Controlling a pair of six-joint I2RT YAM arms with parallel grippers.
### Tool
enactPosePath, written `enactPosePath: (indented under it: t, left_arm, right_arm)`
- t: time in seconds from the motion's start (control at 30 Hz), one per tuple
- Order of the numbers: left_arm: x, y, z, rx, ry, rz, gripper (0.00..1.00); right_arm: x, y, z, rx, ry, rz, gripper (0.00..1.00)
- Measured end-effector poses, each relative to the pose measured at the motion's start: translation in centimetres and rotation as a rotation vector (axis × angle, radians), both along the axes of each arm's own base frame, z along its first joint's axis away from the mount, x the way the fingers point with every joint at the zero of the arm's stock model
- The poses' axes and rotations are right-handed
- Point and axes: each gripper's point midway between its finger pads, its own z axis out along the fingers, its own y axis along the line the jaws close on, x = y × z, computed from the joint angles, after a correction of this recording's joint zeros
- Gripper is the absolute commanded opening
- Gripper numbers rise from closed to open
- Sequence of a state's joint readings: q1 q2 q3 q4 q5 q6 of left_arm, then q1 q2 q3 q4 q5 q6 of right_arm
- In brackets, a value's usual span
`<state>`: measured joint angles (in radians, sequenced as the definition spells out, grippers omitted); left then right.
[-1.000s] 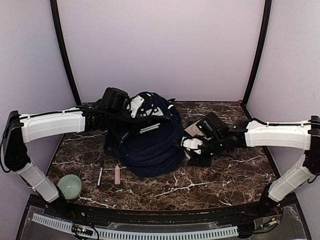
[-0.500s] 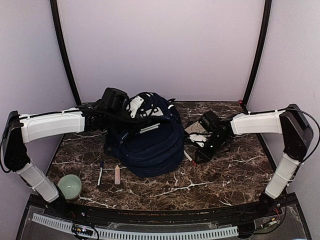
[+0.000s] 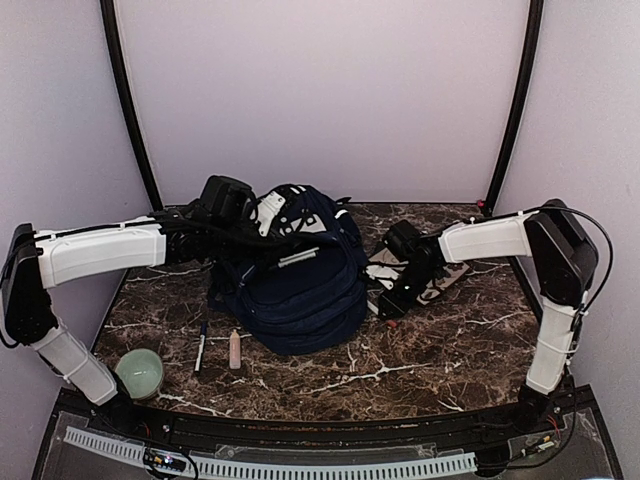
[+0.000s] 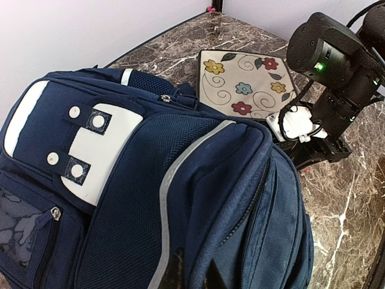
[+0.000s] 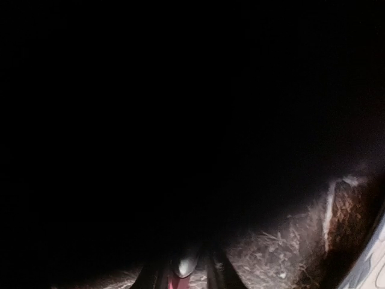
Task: Pack the student bag
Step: Move the pen to the center of the board.
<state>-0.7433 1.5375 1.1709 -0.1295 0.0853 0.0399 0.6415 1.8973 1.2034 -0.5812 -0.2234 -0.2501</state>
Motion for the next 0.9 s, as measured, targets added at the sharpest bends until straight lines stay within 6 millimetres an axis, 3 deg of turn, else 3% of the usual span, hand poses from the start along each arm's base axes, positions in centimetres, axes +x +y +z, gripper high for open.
enactPosePath:
  t: [0.07,0.23,0.4,0.6,0.73,0.9]
  left_arm:
    - [-0.1,0.1,0.0,0.0,0.0,0.001,0.02]
    - [-0.2,0.2,-0.4,0.006,0.007,-0.001,0.02]
    - [-0.3,0.2,-0.6,0.005,0.006,-0.001,0.02]
    - [-0.3,0.2,-0.6,0.0,0.003,-0.003,0.02]
    - [-0.3,0.2,-0.7,-0.001,0.002,-0.003,0.02]
    - [-0.3,0.2,-0.7,-0.001,0.003,-0.004,0.02]
  right_arm:
    - [0.1,-0.2,-0.1,-0.009,-0.012,0.001,0.12]
    - [-0.4,-1.4,-0.2,-0.05,-0.04,0.03,0.1]
    - [-2.9,-5.4,-0.2,-0.171,-0.067,0.085,0.1]
    - [-6.3,-9.5,-0.1,-0.306,-0.026,0.167,0.33]
    - [-6.0,-9.3,0.9,-0.305,-0.017,0.169,0.37]
    - [-3.5,-6.7,2.6,-0.239,-0.05,0.136,0.37]
